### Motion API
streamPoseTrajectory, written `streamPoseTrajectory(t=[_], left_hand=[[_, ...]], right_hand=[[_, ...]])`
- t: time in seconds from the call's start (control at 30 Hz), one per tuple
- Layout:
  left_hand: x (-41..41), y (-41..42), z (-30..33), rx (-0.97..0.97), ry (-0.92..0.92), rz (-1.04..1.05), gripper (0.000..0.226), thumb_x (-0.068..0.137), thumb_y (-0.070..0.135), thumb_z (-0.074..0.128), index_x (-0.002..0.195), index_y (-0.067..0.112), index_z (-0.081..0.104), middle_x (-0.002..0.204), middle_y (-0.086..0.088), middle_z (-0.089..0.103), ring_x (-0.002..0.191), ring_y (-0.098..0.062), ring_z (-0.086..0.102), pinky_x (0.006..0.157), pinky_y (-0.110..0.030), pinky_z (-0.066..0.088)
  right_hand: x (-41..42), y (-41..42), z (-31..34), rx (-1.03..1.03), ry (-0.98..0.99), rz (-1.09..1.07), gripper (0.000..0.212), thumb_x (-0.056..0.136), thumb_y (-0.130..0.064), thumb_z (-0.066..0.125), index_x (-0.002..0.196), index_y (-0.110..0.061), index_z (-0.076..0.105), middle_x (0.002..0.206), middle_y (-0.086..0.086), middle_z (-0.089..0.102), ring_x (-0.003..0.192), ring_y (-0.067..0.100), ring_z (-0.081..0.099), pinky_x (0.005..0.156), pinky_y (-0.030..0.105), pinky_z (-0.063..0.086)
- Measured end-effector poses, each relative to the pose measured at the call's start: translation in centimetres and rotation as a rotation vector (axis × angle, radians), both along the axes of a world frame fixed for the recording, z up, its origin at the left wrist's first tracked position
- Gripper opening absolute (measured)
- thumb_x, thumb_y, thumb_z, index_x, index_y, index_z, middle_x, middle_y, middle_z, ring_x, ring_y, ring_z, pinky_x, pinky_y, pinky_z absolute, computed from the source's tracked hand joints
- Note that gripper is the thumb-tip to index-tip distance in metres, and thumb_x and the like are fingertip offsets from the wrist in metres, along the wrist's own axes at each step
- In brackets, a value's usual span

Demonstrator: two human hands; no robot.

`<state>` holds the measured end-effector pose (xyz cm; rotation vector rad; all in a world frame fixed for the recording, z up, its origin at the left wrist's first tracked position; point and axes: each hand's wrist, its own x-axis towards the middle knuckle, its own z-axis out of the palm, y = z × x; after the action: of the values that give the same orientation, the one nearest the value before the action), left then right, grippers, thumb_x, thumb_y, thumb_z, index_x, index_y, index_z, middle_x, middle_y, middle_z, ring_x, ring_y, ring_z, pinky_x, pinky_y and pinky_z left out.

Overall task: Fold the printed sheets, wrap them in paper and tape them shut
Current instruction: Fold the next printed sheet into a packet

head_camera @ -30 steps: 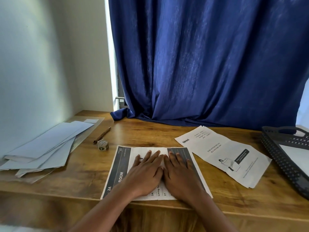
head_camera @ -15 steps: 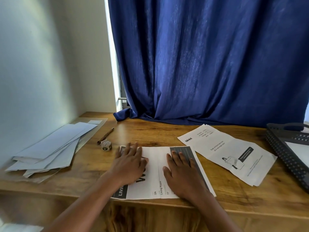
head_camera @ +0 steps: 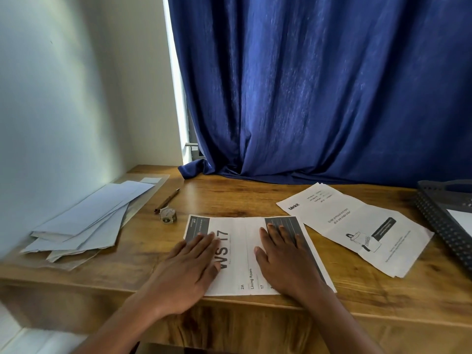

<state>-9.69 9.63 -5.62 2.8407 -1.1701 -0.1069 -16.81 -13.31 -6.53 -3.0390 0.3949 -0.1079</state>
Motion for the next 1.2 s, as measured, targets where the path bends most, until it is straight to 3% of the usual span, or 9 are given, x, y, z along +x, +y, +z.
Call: streamPoseTrajectory(t=[0.33, 0.53, 0.67, 0.77, 0.83, 0.9, 0.97, 1.07, 1.2], left_hand=[[-0.1, 3.2, 0.5, 0.010, 0.020, -0.012, 0.111, 0.069, 0.104, 0.000, 0.159, 0.041, -0.015, 0.166, 0.018, -0.022, 0.154, -0.005, -0.021, 0.128, -0.041, -0.009], [-1.8, 4.5, 1.7, 0.157, -0.058, -0.057, 0.125, 0.061, 0.106, 0.037, 0.156, 0.049, -0.020, 0.168, 0.016, -0.020, 0.156, -0.014, -0.015, 0.127, -0.044, -0.011], [-2.7, 4.8, 1.0, 0.019, -0.165, -0.097, 0.106, 0.070, 0.090, 0.046, 0.160, 0.050, 0.006, 0.164, 0.011, 0.017, 0.150, -0.018, 0.015, 0.126, -0.045, 0.010], [-3.1, 4.3, 0.1, -0.144, -0.259, -0.148, 0.084, 0.072, 0.078, 0.055, 0.149, 0.049, 0.040, 0.137, 0.018, 0.044, 0.127, -0.011, 0.044, 0.109, -0.043, 0.042], [-3.4, 3.9, -0.3, -0.230, -0.254, -0.187, 0.073, 0.076, 0.072, 0.054, 0.144, 0.050, 0.044, 0.130, 0.025, 0.044, 0.124, -0.003, 0.040, 0.109, -0.039, 0.043], [-3.7, 3.9, -0.3, -0.295, -0.274, -0.227, 0.068, 0.077, 0.072, 0.056, 0.142, 0.052, 0.045, 0.128, 0.032, 0.045, 0.121, 0.005, 0.036, 0.108, -0.033, 0.038], [-3.6, 4.5, 0.3, -0.327, -0.260, -0.239, 0.071, 0.078, 0.079, 0.056, 0.144, 0.055, 0.043, 0.131, 0.038, 0.043, 0.124, 0.007, 0.035, 0.109, -0.028, 0.032], [-3.2, 6.0, 1.7, -0.422, -0.129, -0.238, 0.070, 0.078, 0.081, 0.061, 0.143, 0.060, 0.043, 0.137, 0.042, 0.041, 0.135, 0.005, 0.036, 0.108, -0.026, 0.034], [-2.7, 7.3, 1.8, -0.729, 0.170, -0.208, 0.062, 0.082, 0.041, 0.084, 0.137, 0.048, 0.058, 0.137, 0.021, 0.061, 0.130, -0.009, 0.056, 0.103, -0.035, 0.047]], right_hand=[[-0.5, 0.1, 0.6, 0.084, -0.056, 0.009, 0.065, 0.104, -0.057, 0.022, 0.161, -0.032, 0.004, 0.170, -0.006, -0.001, 0.157, 0.020, -0.003, 0.124, 0.044, -0.002], [-3.0, 0.1, 2.7, 0.117, -0.482, 0.114, 0.055, 0.097, -0.055, 0.047, 0.149, -0.039, 0.042, 0.158, -0.018, 0.036, 0.146, 0.009, 0.034, 0.122, 0.033, 0.025], [-6.7, 2.8, 4.4, 0.147, -0.122, 0.353, 0.084, 0.086, -0.075, 0.051, 0.156, -0.049, 0.013, 0.159, -0.033, 0.006, 0.146, -0.005, 0.002, 0.119, 0.028, 0.003], [-7.3, 4.0, 3.2, 0.043, 0.052, 0.453, 0.098, 0.085, -0.074, 0.054, 0.157, -0.045, -0.006, 0.166, -0.020, -0.009, 0.152, 0.005, -0.010, 0.119, 0.035, -0.013], [-7.5, 3.8, 1.3, -0.003, -0.016, 0.477, 0.084, 0.090, -0.062, 0.053, 0.157, -0.041, 0.008, 0.169, -0.011, 0.008, 0.155, 0.014, 0.007, 0.125, 0.045, 0.004], [-8.0, 2.6, 0.3, 0.004, -0.179, 0.473, 0.063, 0.088, -0.055, 0.054, 0.147, -0.041, 0.037, 0.158, -0.013, 0.040, 0.146, 0.012, 0.038, 0.116, 0.048, 0.038], [-8.6, 0.9, -0.6, 0.157, -0.300, 0.487, 0.049, 0.086, -0.048, 0.058, 0.135, -0.044, 0.053, 0.146, -0.023, 0.053, 0.138, 0.004, 0.047, 0.109, 0.039, 0.046], [-9.8, -0.4, 0.5, 0.484, -0.297, 0.471, 0.039, 0.090, -0.031, 0.060, 0.126, -0.046, 0.066, 0.138, -0.035, 0.054, 0.137, -0.009, 0.041, 0.115, 0.024, 0.034], [-11.0, -0.8, 2.7, 0.971, -0.295, 0.286, 0.020, 0.093, -0.022, 0.065, 0.109, -0.034, 0.072, 0.107, -0.029, 0.072, 0.106, -0.008, 0.065, 0.090, 0.015, 0.052]])
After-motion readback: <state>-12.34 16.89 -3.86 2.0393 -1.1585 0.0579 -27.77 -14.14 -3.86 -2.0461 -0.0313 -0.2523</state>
